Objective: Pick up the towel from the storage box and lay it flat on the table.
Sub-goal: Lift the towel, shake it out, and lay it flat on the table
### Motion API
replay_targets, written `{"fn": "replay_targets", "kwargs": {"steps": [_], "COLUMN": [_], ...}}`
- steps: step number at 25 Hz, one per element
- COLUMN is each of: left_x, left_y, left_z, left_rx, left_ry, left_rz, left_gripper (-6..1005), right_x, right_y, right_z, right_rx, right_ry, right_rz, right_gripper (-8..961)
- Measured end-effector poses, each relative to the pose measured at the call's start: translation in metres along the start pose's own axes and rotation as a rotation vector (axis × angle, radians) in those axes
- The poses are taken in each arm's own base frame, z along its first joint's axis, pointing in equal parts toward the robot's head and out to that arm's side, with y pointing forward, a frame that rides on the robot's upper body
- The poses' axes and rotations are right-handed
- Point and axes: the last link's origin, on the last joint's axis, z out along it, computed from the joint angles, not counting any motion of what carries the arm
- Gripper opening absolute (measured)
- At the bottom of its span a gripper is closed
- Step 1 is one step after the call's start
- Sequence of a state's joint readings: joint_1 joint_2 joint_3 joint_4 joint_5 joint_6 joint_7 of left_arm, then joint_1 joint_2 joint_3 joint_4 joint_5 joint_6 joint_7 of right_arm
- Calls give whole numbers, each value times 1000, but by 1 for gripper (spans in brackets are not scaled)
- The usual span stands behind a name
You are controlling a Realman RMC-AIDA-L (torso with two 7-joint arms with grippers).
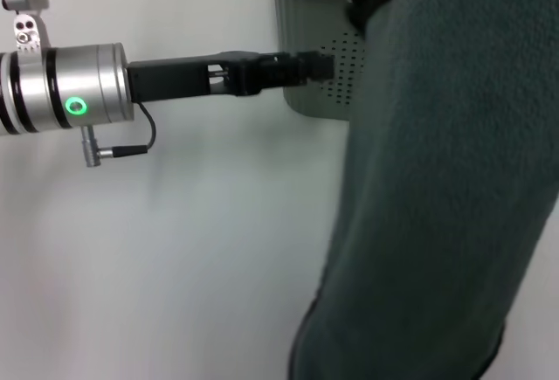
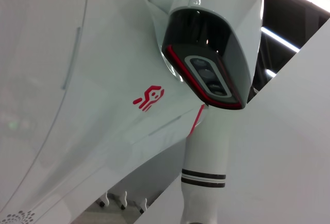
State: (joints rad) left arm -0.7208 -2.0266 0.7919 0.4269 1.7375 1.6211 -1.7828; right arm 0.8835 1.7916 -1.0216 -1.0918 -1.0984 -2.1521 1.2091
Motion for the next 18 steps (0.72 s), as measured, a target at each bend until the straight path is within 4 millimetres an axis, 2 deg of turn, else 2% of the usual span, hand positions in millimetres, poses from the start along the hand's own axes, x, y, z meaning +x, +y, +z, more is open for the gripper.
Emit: {"fn": "replay_targets", "kwargs": {"steps": [7, 11, 15, 18], "left_x": [14, 21, 24, 24], "left_y": [4, 1, -2, 0], "left_z": [-3, -13, -22, -22], "left_rx": [-30, -21, -12, -28], "left_ry": [67, 132, 155, 147], "left_rz": [-103, -157, -215, -249], "left_gripper": [472, 471, 471, 471], "right_x": [1, 2, 2, 2], "right_y": [2, 3, 5, 7], "right_z": [-1, -1, -1, -1], "right_rx": [3, -1, -5, -3], "right_ry": [5, 6, 10, 11], "right_rz": [12, 16, 19, 24], "right_gripper": [14, 15, 15, 15]}}
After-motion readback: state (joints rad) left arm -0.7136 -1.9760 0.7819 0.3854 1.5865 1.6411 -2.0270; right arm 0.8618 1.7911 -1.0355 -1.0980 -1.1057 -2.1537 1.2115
